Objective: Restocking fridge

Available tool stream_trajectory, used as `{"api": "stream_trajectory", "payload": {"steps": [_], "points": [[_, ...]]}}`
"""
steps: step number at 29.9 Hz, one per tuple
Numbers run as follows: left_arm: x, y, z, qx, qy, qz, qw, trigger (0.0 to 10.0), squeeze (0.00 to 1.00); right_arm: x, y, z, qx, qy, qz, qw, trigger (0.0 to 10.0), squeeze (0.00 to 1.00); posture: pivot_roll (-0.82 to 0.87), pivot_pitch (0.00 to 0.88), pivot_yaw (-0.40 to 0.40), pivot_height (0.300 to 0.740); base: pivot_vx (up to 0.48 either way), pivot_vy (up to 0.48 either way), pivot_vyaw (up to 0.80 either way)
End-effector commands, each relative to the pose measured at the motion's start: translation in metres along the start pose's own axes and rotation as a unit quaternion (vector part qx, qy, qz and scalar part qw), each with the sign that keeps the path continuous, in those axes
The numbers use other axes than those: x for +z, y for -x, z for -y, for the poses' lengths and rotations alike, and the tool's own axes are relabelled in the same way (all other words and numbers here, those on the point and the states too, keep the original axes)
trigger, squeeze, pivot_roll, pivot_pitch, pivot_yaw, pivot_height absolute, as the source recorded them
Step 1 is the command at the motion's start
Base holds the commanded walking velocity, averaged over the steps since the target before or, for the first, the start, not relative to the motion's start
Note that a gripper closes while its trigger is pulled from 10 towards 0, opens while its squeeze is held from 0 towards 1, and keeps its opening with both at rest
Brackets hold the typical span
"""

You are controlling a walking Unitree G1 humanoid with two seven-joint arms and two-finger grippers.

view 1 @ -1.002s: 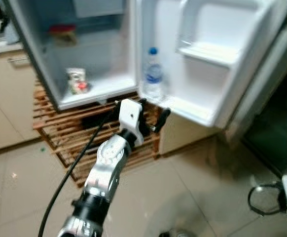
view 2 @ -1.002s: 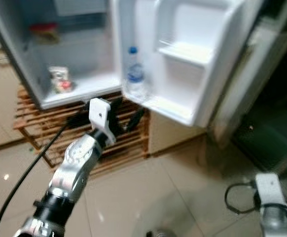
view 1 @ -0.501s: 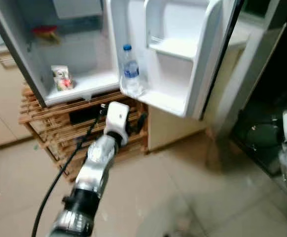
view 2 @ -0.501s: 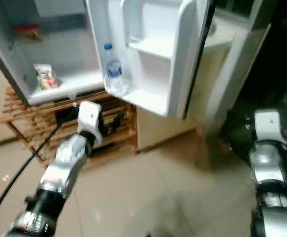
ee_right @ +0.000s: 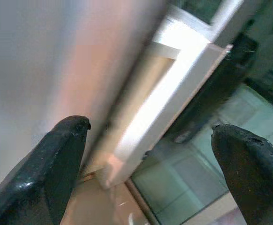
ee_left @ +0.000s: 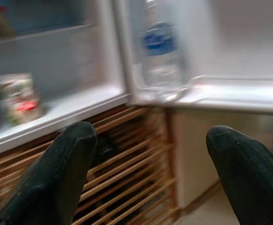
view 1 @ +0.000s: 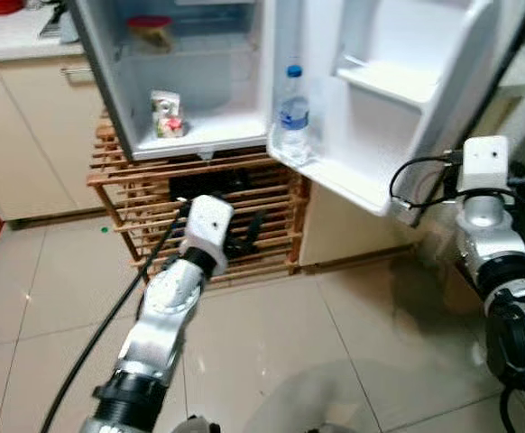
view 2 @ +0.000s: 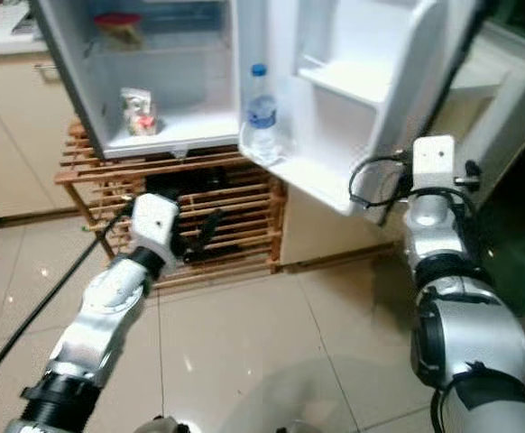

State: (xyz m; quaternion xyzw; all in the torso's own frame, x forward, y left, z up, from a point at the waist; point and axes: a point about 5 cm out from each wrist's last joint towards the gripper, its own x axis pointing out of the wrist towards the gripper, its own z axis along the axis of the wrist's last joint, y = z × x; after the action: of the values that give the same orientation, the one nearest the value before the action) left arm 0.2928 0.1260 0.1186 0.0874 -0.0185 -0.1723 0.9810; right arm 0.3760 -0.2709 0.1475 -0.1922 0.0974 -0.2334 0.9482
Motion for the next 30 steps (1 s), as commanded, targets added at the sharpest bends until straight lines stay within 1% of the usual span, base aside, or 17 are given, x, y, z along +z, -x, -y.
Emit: {"api": "stream_trajectory", "payload": {"steps": [1, 7, 9, 11, 13, 14, 16, 18, 20, 21, 22, 23, 24, 25, 26, 27, 30], "points": [[-0.001, 0.007, -0.006, 0.007, -0.01, -0.011, 1.0, 10.0, 0.0, -0.001, 0.0, -0.003, -0.002, -0.02, -0.02, 1.0, 10.0, 0.0, 0.11, 0.0, -0.042, 0.74, 0.0, 0.0, 0.0], [0.001, 0.01, -0.009, 0.018, -0.008, -0.014, 1.0, 10.0, 0.0, 0.002, 0.004, -0.021, 0.033, -0.057, -0.021, 0.998, 10.0, 0.0, 0.13, 0.0, -0.044, 0.74, 0.0, 0.0, 0.0], [0.005, 0.007, -0.009, 0.014, -0.007, -0.01, 1.0, 10.0, 0.0, 0.012, 0.008, -0.038, 0.078, -0.089, -0.007, 0.993, 10.0, 0.0, 0.12, 0.0, -0.043, 0.74, 0.0, 0.0, 0.0], [0.005, 0.006, -0.01, 0.013, -0.008, -0.01, 1.0, 10.0, 0.0, 0.015, 0.009, -0.042, 0.09, -0.099, -0.002, 0.991, 10.0, 0.0, 0.12, 0.0, -0.043, 0.74, 0.0, 0.0, 0.0], [0.005, 0.004, -0.01, 0.011, -0.009, -0.01, 1.0, 10.0, 0.0, 0.023, 0.011, -0.05, 0.114, -0.121, 0.008, 0.986, 10.0, 0.0, 0.11, 0.0, -0.042, 0.74, 0.0, 0.0, 0.0], [0.007, 0.0, -0.009, 0.004, -0.008, -0.006, 1.0, 10.0, 0.0, 0.037, 0.016, -0.066, 0.161, -0.158, 0.03, 0.974, 10.0, 0.0, 0.09, 0.0, -0.036, 0.74, 0.0, 0.0, 0.0], [0.009, -0.004, -0.009, -0.001, -0.008, -0.004, 1.0, 10.0, 0.0, 0.045, 0.02, -0.075, 0.187, -0.173, 0.04, 0.966, 10.0, 0.0, 0.08, 0.0, -0.039, 0.74, 0.0, 0.0, 0.0], [0.009, -0.006, -0.005, -0.01, -0.008, -0.003, 1.0, 10.0, 0.0, 0.048, 0.035, -0.102, 0.278, -0.198, 0.047, 0.939, 10.0, 0.0, 0.06, 0.0, -0.038, 0.74, 0.0, 0.0, 0.0], [0.008, -0.007, -0.001, -0.021, -0.007, -0.005, 1.0, 10.0, 0.0, 0.043, 0.066, -0.137, 0.428, -0.188, 0.077, 0.881, 10.0, 0.0, 0.04, 0.0, -0.032, 0.74, 0.0, 0.0, 0.0], [0.003, -0.005, 0.003, -0.035, -0.006, -0.018, 0.999, 10.0, 0.0, 0.025, 0.093, -0.142, 0.518, -0.155, 0.097, 0.836, 10.0, 0.0, 0.02, 0.0, -0.026, 0.74, 0.0, 0.0, 0.0], [0.003, -0.005, 0.003, -0.035, -0.006, -0.018, 0.999, 10.0, 0.0, 0.025, 0.093, -0.142, 0.518, -0.155, 0.097, 0.836, 10.0, 0.0, 0.02, 0.0, -0.026, 0.74, 0.0, 0.0, 0.0], [-0.001, -0.004, 0.005, -0.045, -0.005, -0.027, 0.999, 10.0, 0.0, 0.014, 0.122, -0.147, 0.588, -0.138, 0.104, 0.791, 10.0, 0.0, 0.0, 0.0, -0.018, 0.74, 0.0, 0.0, 0.0], [-0.009, -0.001, 0.01, -0.067, -0.009, -0.043, 0.997, 10.0, 0.0, -0.008, 0.144, -0.145, 0.613, -0.125, 0.087, 0.776, 10.0, 0.0, -0.01, 0.0, -0.011, 0.74, 0.0, 0.0, 0.0], [-0.009, -0.001, 0.01, -0.067, -0.009, -0.043, 0.997, 10.0, 0.0, -0.008, 0.144, -0.145, 0.613, -0.125, 0.087, 0.776, 10.0, 0.0, -0.01, 0.0, -0.011, 0.74, 0.0, 0.0, 0.0], [-0.022, 0.005, 0.021, -0.113, -0.021, -0.073, 0.991, 10.0, 0.0, -0.053, 0.163, -0.13, 0.606, -0.098, 0.037, 0.789, 10.0, 0.0, -0.05, 0.0, 0.006, 0.74, 0.0, 0.0, 0.0], [-0.022, 0.005, 0.021, -0.113, -0.021, -0.073, 0.991, 10.0, 0.0, -0.053, 0.163, -0.13, 0.606, -0.098, 0.037, 0.789, 10.0, 0.0, -0.05, 0.0, 0.006, 0.74, 0.0, 0.0, 0.0], [-0.031, 0.007, 0.035, -0.159, -0.02, -0.098, 0.982, 10.0, 0.0, -0.099, 0.167, -0.101, 0.562, -0.081, -0.022, 0.823, 10.0, 0.0, -0.08, 0.0, 0.033, 0.74, 0.0, 0.0, 0.0]]}}
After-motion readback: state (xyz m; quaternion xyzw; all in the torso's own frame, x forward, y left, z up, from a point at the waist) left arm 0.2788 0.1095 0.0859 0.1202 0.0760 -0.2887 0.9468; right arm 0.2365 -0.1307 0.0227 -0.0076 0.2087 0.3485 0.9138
